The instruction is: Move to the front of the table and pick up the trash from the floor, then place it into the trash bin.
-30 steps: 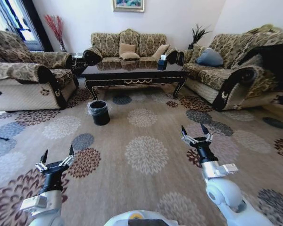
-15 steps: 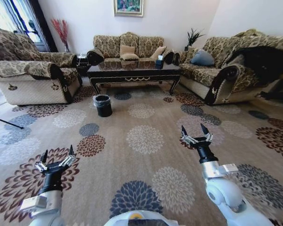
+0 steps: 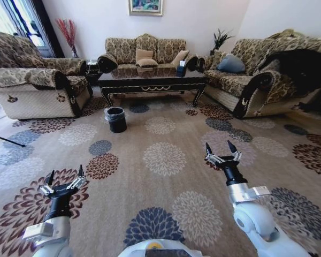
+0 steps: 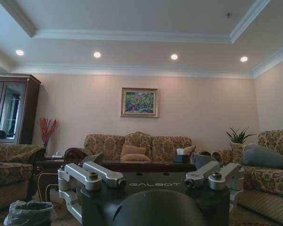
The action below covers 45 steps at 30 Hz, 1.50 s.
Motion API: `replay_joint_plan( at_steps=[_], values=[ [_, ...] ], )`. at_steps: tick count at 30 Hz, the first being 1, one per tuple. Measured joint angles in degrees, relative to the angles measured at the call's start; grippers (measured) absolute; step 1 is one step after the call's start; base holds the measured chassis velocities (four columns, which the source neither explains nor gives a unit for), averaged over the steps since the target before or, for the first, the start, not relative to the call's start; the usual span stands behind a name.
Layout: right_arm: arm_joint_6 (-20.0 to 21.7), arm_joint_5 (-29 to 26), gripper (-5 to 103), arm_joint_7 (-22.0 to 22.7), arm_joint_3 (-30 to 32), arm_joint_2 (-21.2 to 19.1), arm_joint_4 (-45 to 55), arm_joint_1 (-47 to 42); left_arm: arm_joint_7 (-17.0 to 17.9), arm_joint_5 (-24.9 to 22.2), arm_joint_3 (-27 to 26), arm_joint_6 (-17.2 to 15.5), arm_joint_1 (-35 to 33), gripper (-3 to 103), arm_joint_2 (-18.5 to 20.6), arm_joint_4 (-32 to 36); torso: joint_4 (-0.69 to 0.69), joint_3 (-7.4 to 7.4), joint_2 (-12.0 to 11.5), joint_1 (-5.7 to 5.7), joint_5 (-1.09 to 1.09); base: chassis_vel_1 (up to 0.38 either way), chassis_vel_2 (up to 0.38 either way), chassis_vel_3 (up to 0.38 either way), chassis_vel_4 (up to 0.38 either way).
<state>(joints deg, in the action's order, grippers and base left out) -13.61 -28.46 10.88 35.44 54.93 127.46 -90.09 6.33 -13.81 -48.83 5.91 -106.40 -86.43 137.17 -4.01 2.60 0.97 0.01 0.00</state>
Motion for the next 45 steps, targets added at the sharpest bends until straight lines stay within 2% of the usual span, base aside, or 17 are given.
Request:
replay_joint_plan(
  at_steps=[45],
  values=[
    [0.0,0.0,100,0.0,0.0,0.0,0.0,0.0,0.0,0.0,0.0,0.0,0.0,100,0.0,0.0,0.00,0.23,0.3,0.00,0.00,-0.016,0.018,0.015,-0.017]
  ],
)
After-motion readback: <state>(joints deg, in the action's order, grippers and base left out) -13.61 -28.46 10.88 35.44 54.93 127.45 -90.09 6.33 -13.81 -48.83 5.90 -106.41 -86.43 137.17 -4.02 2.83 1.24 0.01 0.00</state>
